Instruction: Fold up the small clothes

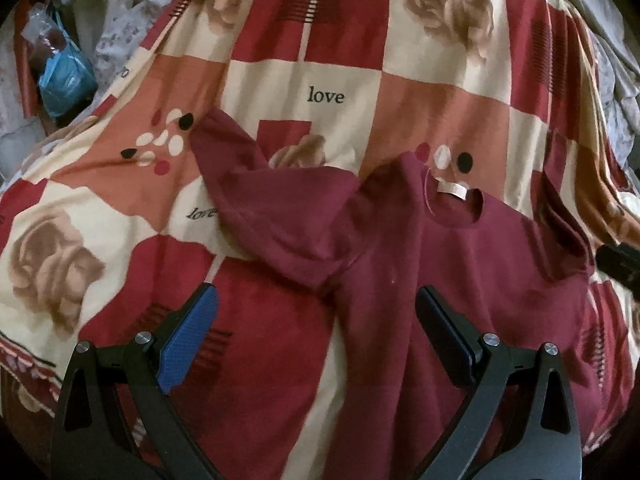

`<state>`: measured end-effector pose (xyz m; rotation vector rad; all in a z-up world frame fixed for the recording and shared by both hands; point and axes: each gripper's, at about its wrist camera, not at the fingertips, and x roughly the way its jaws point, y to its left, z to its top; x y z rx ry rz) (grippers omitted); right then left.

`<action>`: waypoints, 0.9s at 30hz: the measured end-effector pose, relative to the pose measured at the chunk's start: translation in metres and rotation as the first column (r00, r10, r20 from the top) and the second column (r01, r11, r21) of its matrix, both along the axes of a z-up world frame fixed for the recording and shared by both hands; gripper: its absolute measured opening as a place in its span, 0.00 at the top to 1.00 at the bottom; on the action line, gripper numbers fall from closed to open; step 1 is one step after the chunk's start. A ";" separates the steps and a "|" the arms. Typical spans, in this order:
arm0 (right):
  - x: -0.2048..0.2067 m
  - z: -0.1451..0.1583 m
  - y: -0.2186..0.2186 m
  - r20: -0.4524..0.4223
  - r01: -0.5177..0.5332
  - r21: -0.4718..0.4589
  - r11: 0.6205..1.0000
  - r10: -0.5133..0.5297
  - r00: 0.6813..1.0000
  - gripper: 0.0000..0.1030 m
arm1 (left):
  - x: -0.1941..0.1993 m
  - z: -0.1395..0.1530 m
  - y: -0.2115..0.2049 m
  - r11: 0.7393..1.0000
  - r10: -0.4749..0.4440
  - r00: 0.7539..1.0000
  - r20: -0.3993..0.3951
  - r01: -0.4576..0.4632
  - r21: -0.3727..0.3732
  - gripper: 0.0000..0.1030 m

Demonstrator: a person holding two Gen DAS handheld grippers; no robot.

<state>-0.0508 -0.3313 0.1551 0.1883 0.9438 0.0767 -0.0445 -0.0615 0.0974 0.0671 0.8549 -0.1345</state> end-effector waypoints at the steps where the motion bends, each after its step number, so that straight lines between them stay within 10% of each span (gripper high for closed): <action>1: 0.003 -0.007 0.001 -0.010 0.007 0.008 1.000 -0.007 1.000 0.00 | 0.001 -0.003 -0.001 1.000 0.001 1.000 0.004 -0.001 0.003 0.04; 27: 0.041 -0.068 0.035 -0.075 0.033 -0.038 0.999 -0.036 0.997 0.00 | 0.037 -0.036 -0.002 0.999 0.035 0.999 -0.026 -0.035 0.013 0.04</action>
